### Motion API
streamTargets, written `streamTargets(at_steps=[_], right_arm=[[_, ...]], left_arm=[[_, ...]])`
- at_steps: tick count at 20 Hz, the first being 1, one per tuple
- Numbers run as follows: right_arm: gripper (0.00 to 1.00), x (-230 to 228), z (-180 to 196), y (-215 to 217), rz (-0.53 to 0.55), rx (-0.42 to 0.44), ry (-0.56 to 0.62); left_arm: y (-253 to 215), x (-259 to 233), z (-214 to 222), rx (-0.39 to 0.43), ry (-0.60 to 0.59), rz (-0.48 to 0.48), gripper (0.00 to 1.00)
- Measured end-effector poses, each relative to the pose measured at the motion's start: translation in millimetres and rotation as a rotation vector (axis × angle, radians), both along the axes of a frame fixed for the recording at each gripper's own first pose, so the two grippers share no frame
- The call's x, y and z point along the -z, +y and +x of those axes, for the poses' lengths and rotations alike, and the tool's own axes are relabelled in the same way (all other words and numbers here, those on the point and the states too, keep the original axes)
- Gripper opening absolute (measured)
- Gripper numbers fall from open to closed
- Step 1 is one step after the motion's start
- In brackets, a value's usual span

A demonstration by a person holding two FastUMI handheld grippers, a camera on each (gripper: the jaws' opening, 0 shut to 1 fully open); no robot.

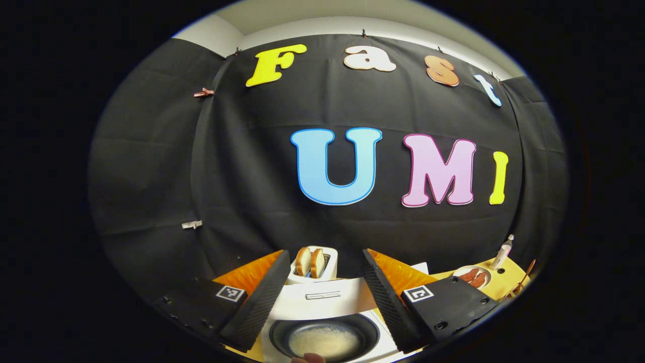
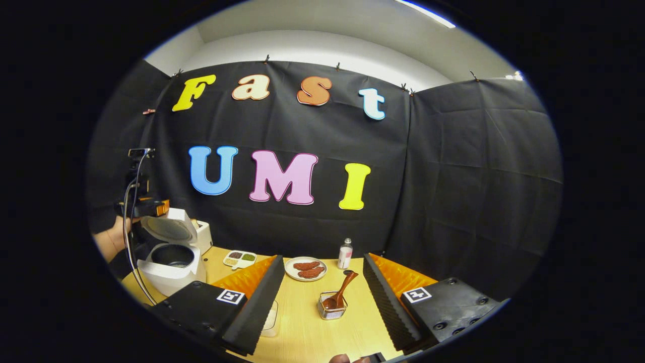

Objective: Close the left gripper, press the button to open the rice cooker; take a wooden spoon from the chopstick holder with the right hand, scoop a spoonful of rice and pour it into the rice cooker, then put the wooden spoon back into the chopstick holder.

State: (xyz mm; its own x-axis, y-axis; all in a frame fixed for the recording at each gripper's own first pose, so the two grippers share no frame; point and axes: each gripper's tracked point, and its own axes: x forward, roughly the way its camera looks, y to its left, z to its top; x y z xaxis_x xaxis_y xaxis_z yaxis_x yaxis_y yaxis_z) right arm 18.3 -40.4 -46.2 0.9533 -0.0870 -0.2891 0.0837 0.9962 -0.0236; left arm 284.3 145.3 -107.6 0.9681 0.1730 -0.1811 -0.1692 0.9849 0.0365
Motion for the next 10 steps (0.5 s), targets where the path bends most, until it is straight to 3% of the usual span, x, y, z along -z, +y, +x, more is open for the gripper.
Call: streamTargets(at_steps=[10], right_arm=[[0.98, 15.4, -17.0, -9.9, 0.013, -0.022, 0.059]], left_arm=[[-21.3, 85.7, -68.8, -0.025, 0.139, -0.036, 0.98]])
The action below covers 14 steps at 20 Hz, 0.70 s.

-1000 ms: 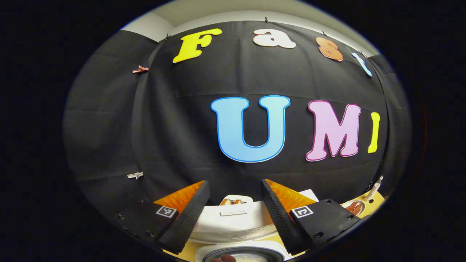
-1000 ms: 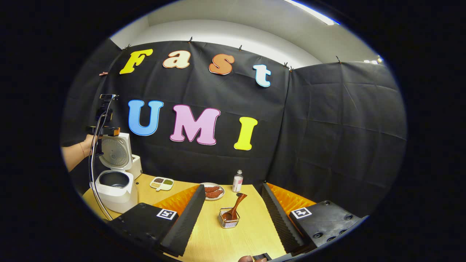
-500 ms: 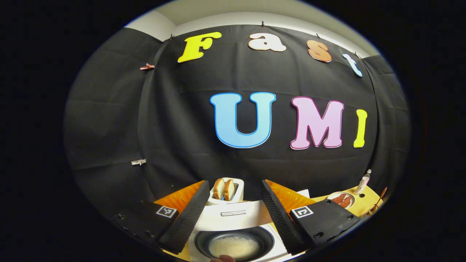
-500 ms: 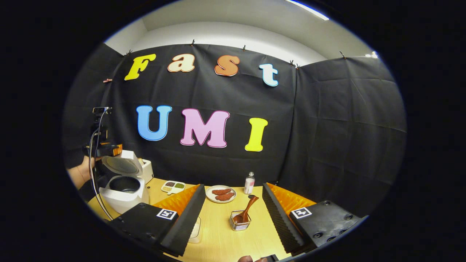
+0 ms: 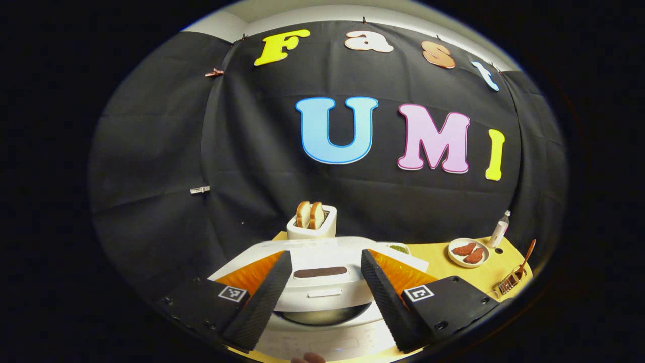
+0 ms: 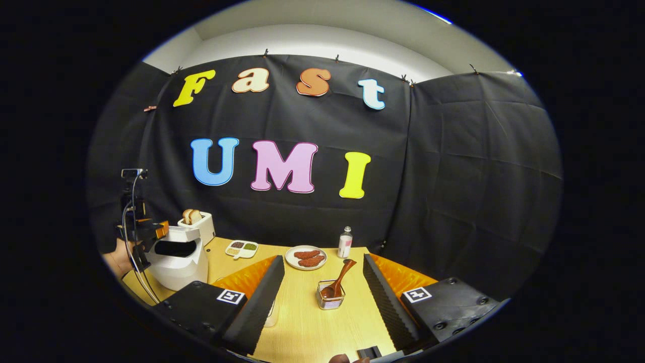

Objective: Close the left gripper, press the button to open the rice cooker; take a wooden spoon from the chopstick holder with the right hand, scoop a spoonful of rice and pour it into the rice cooker, then put the wooden spoon back into the chopstick holder.

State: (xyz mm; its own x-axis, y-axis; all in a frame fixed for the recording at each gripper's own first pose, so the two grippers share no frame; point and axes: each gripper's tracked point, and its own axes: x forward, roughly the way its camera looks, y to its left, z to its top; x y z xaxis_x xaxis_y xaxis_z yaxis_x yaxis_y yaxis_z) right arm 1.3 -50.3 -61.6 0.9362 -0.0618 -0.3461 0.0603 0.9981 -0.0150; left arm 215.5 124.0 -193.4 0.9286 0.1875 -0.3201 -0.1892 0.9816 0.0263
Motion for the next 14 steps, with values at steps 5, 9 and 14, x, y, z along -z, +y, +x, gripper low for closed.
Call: streamTargets(at_steps=[5, 9, 14], right_arm=[[0.98, -1.7, -5.4, 6.1, -0.01, -0.038, -0.001], [0.98, -1.6, -9.6, 0.5, 0.0, -0.034, 0.0], [0.98, -6.2, -12.1, -4.8, 0.02, -0.028, -0.01]], left_arm=[[-2.9, 19.1, -13.3, -0.016, 0.011, -0.006, 0.98], [-3.0, 41.1, -22.1, -0.035, 0.067, 0.009, 0.99], [-6.5, 62.1, -30.3, -0.034, 0.112, 0.006, 0.99]])
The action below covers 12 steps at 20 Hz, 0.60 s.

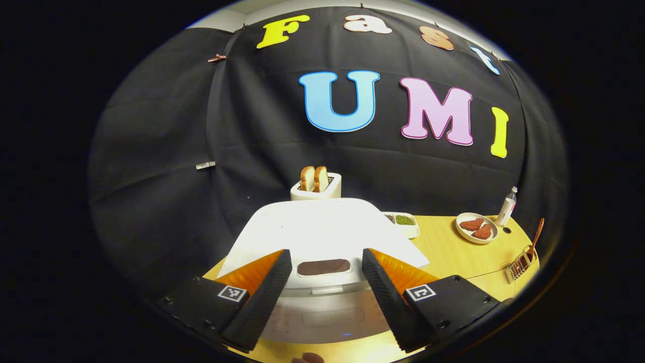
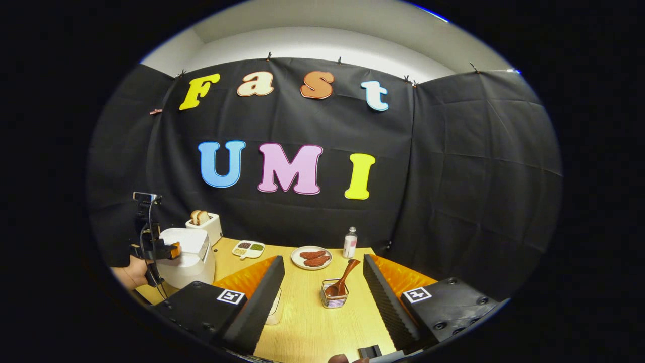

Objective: Close the left gripper, press the button to open the rice cooker; take a wooden spoon from the chopstick holder with the right hand, scoop a spoonful of rice and pour it into the rice cooker, then put the wooden spoon back into the chopstick holder.

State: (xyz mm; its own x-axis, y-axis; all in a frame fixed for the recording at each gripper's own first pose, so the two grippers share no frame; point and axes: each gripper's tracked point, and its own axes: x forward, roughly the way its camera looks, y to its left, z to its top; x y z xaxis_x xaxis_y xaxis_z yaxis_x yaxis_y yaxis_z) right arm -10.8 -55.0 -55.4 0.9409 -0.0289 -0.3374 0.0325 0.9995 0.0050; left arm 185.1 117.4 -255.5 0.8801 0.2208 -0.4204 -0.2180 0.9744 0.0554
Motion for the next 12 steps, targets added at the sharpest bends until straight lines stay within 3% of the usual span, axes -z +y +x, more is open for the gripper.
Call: streamTargets(at_steps=[12], right_arm=[[0.98, -12.1, 1.3, 4.5, 0.057, -0.008, -0.026]], left_arm=[[-1.4, 17.2, -4.0, 0.005, 0.062, 0.022, 1.0]])
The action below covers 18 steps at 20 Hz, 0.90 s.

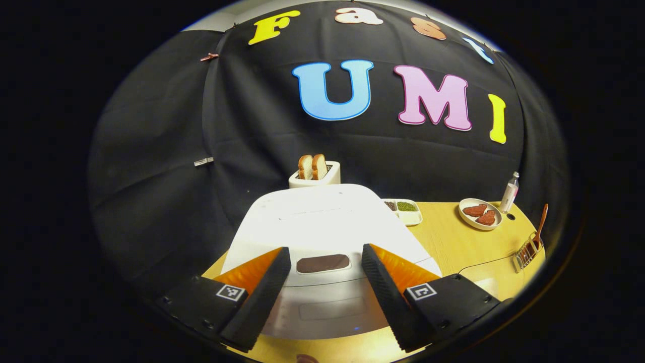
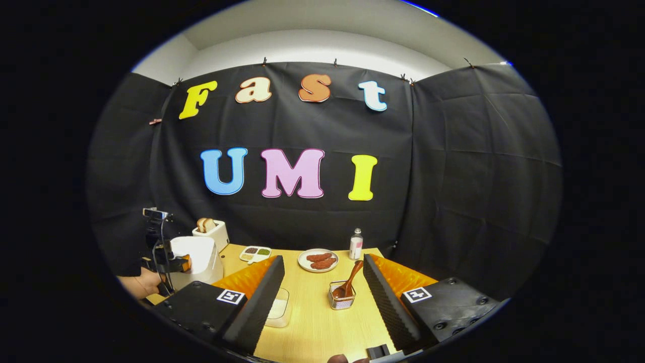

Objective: Close the left gripper, press the button to open the rice cooker; take a wooden spoon from the chopstick holder with the right hand, scoop a spoonful of rice and pour it into the rice cooker, then put the wooden spoon back into the chopstick holder.

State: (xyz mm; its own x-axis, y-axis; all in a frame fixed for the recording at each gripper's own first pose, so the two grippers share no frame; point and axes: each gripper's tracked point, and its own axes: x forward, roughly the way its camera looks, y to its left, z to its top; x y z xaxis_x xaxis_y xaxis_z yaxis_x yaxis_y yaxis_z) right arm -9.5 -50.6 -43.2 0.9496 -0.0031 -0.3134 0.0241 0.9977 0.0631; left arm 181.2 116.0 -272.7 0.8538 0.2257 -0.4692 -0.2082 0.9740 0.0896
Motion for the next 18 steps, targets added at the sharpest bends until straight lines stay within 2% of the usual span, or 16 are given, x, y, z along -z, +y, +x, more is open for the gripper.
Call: streamTargets(at_steps=[3, 7, 10, 11, 15, 18], right_arm=[[0.98, -2.0, 0.8, 3.2, 0.009, -0.013, -0.01], [0.98, -4.5, 5.6, 8.2, 0.033, -0.019, -0.026], [1.0, -3.1, 9.8, 8.6, 0.026, -0.014, -0.021], [0.98, -4.2, 11.6, 9.5, 0.023, -0.014, -0.022], [0.98, -7.8, 15.2, 15.0, -0.004, -0.017, -0.039], [0.98, -14.2, 16.7, 20.3, -0.015, -0.012, -0.058]], left_arm=[[0.8, -4.9, 1.6, -0.008, -0.009, -0.02, 1.0], [-2.2, -28.9, 2.8, 0.037, -0.063, -0.044, 0.97], [-7.6, -73.9, -5.3, 0.067, -0.151, -0.049, 0.96], [-11.6, -89.1, -9.8, 0.082, -0.18, -0.047, 0.96], [-24.6, -146.4, -39.5, 0.137, -0.281, -0.014, 0.96], [-33.5, -181.7, -60.1, 0.169, -0.335, -0.024, 0.96]])
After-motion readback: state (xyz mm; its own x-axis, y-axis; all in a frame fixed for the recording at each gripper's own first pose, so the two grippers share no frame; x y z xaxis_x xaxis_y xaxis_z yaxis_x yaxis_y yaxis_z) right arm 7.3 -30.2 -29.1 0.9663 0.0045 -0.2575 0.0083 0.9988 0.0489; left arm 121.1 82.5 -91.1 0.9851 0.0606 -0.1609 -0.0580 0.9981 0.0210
